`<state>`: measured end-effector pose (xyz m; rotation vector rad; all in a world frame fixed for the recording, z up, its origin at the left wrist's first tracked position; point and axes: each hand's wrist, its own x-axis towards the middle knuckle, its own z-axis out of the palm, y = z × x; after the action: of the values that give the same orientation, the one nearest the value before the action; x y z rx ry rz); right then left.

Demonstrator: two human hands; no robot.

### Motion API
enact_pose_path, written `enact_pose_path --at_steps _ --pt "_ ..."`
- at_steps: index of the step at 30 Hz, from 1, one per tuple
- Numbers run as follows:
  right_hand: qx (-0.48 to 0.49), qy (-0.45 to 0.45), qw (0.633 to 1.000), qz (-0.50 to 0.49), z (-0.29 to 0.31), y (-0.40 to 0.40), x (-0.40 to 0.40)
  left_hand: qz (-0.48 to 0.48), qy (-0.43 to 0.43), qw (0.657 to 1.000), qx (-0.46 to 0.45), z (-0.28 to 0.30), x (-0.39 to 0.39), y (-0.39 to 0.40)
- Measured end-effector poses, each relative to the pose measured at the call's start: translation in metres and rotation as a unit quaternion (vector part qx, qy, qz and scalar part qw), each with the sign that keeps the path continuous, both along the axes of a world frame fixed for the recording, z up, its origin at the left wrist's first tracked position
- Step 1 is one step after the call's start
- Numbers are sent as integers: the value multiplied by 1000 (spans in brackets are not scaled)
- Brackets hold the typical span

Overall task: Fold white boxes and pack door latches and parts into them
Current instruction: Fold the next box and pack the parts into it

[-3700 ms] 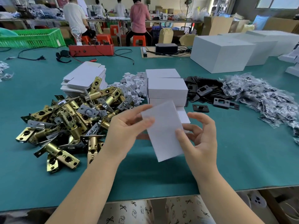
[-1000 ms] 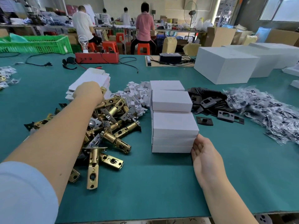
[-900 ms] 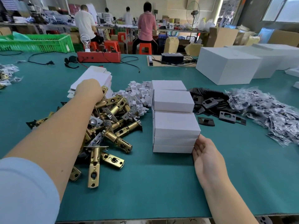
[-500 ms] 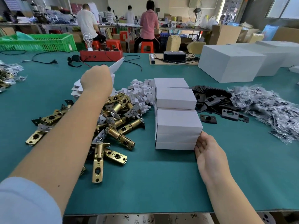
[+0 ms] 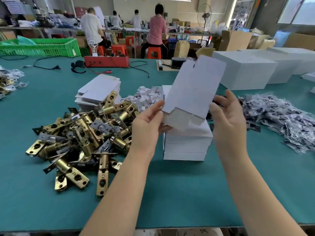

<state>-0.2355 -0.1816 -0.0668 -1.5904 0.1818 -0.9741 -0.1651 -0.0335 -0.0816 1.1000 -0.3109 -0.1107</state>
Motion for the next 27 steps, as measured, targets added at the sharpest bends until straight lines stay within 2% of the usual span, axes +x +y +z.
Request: enact_pose_path --at_steps 2,6,8,11,15,18,21,23,27 --pt "-39 4 999 -20 -4 2 7 -4 -78 996 45 -9 -3 -2" --pt "-45 -24 998 -23 -22 8 7 67 -191 965 166 -19 -6 4" --pt "-78 -45 995 -38 -32 12 3 74 -200 961 175 -19 -10 4" --pt "-183 -68 977 -84 -42 12 -2 54 -233 953 186 -16 -14 2" --pt "-284 -79 952 -79 -48 12 -5 78 -263 933 231 -14 -14 3" --pt "-308 -93 943 -87 -49 18 -6 128 -264 923 247 -13 -18 1" --pt "-325 -99 935 -98 -50 20 -5 140 -229 943 198 -11 -25 -1" --pt "-320 -97 937 -100 -50 20 -5 124 -232 946 190 -11 -24 0" --pt "-286 -99 945 -120 -53 19 -6 39 -266 931 246 -9 -18 5"
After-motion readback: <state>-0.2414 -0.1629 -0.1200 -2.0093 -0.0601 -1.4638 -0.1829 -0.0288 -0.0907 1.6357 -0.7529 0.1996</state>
